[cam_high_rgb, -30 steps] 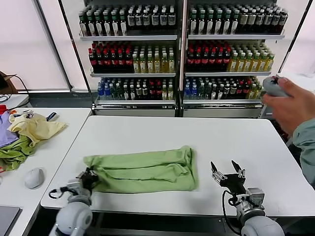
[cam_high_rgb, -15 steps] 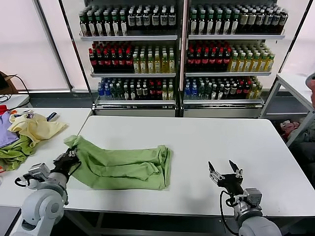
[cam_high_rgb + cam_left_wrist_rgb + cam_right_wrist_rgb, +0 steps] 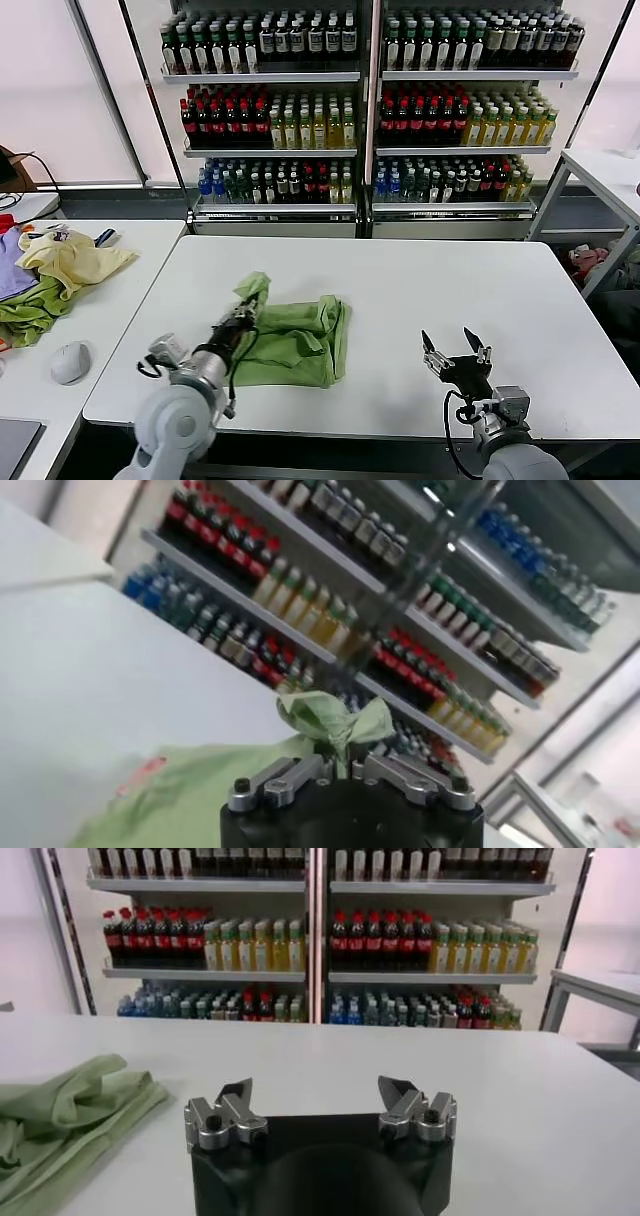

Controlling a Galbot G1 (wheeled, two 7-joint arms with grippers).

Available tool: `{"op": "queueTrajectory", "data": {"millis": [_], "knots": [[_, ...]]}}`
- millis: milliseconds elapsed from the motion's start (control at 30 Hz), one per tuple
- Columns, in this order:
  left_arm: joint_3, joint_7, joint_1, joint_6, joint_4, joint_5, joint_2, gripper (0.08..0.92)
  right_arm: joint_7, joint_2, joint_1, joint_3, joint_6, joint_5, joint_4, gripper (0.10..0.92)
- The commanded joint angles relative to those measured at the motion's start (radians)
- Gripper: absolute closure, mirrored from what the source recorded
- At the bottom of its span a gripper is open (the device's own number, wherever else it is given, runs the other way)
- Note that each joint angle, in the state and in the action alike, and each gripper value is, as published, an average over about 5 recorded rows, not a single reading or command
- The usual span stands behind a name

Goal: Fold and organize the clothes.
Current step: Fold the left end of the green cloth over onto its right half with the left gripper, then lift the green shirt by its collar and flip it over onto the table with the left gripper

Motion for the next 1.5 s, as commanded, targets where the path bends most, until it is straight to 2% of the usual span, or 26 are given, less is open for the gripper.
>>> {"op": "queueTrajectory", "data": {"millis": [33,133,300,567,700,900,1167,1500], "knots": [[0.194,0.020,-0.085,0.000,0.145,0.172,-0.071,0.864,0.000,0.003,0.004,-0.002,0.000,-0.002,-0.007,0.203],[0.205,0.050,-0.090,-0.003,0.158,0.220,-0.065,0.819,0.000,0.005,0.009,-0.004,0.000,-0.003,-0.013,0.203],[0.205,0.114,-0.074,-0.031,0.114,0.212,-0.053,0.673,0.000,0.006,0.020,-0.010,0.000,-0.003,-0.026,0.203],[0.096,0.186,0.010,-0.049,-0.063,-0.098,-0.020,0.449,-0.001,0.006,0.050,-0.028,0.001,-0.002,-0.052,0.203],[-0.004,0.148,0.037,-0.081,-0.048,-0.045,0.015,0.327,-0.001,0.009,0.063,-0.036,0.001,-0.001,-0.063,0.203],[-0.047,0.027,0.032,-0.136,0.144,0.472,0.090,0.192,-0.002,0.011,0.075,-0.044,0.003,-0.002,-0.073,0.203],[-0.006,-0.003,0.034,-0.031,0.265,0.714,0.106,0.177,-0.001,0.012,0.081,-0.048,0.003,-0.003,-0.073,0.203],[0.028,-0.021,0.028,0.054,0.260,0.702,0.084,0.188,-0.002,0.004,0.066,-0.034,0.003,0.000,-0.058,0.203]]}}
